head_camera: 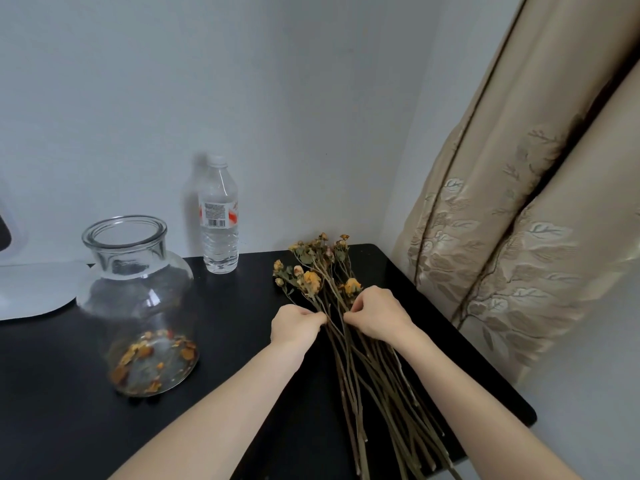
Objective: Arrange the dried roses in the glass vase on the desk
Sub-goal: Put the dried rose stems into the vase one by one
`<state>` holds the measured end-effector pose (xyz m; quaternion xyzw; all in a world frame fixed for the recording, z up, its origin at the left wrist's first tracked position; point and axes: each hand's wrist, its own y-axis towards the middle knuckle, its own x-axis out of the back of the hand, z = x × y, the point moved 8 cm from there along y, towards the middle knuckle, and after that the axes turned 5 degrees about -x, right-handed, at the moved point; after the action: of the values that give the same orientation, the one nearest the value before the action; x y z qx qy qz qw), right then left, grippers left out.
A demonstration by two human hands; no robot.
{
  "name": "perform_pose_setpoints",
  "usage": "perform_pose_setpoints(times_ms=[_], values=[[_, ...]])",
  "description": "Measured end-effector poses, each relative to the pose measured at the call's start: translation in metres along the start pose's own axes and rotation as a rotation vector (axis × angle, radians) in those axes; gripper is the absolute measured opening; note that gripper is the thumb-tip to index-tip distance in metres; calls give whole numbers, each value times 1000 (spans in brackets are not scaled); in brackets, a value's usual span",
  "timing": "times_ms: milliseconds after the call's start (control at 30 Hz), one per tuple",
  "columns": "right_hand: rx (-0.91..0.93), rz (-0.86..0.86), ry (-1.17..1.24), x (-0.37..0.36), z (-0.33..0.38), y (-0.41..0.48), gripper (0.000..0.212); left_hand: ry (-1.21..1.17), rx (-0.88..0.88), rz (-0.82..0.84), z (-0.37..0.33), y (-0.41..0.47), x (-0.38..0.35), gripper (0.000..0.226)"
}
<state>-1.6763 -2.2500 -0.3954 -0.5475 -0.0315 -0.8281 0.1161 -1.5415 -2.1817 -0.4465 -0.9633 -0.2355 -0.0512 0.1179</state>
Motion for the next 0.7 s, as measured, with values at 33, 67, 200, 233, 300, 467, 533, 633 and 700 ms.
perform_pose_setpoints(times_ms=[33,67,200,233,300,467,533,633,700], values=[[-2,-7,15,2,-1,0,20,-23,-11,2,-3,-1,1,18],[-4,-17,36,4,-1,1,17,-44,-23,4,-6,-2,3,15],[11,-62,152,19,-3,1,15,-88,-72,13,-17,-9,11,8],[24,-73,185,24,-2,1,15,-90,-89,17,-20,-10,13,8],[50,-98,242,34,1,0,14,-85,-130,24,-27,-14,17,8],[107,-162,485,57,10,-6,14,-93,-231,24,-47,-22,24,12],[127,-148,585,64,20,-9,15,-117,-268,34,-57,-24,29,14],[168,-76,768,72,40,-16,17,-108,-359,36,-78,-34,42,15],[219,-29,896,81,60,-23,18,-83,-428,33,-95,-42,57,15]])
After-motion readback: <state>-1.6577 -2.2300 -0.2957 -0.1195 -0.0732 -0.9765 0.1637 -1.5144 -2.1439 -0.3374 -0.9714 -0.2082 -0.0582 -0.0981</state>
